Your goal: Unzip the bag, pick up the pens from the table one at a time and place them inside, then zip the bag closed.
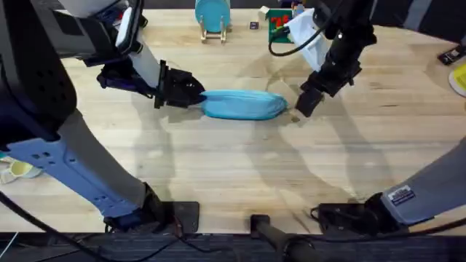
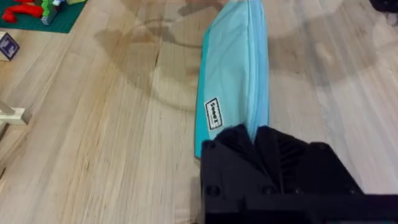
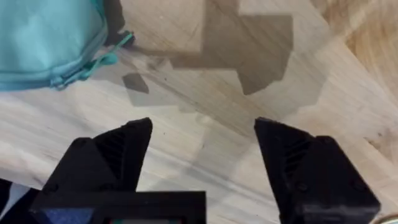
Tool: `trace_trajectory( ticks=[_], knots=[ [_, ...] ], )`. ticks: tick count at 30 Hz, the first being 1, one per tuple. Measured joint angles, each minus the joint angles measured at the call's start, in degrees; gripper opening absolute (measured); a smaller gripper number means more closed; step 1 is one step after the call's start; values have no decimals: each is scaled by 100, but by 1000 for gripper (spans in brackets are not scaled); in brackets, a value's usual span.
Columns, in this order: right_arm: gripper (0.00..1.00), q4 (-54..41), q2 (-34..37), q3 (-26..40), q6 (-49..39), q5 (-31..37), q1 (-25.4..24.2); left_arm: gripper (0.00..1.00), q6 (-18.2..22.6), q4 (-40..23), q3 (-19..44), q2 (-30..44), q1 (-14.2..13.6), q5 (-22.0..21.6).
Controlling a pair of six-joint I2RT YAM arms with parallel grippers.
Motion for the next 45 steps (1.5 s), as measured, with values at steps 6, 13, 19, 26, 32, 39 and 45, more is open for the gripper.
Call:
trace_trajectory(
  ticks=[6, 13, 19, 26, 32, 39, 45],
  knots=[
    [996, 4, -331, -7, 114, -2, 0, 41, 0, 0, 0, 0, 0, -2],
    [996, -2, -935, -9, 162, -2, 61, 41, 0, 0, 0, 2, 0, -2],
    [997, -19, -1575, -9, 212, -4, 407, 41, 0, 0, 0, 0, 0, -2],
    [998, -164, -2499, -9, 514, -7, 975, 41, 0, 0, 0, 0, 0, -2],
    [997, -173, -2761, -9, 749, -7, 1223, 41, 0, 0, 0, 0, 0, -2],
    [997, -175, -2806, -9, 844, -7, 1276, 861, 2, 7, 0, 0, 36, -188],
    [997, -175, -2806, -9, 863, -7, 1276, 995, -18, 8, 0, 1, 44, -240]
  ],
)
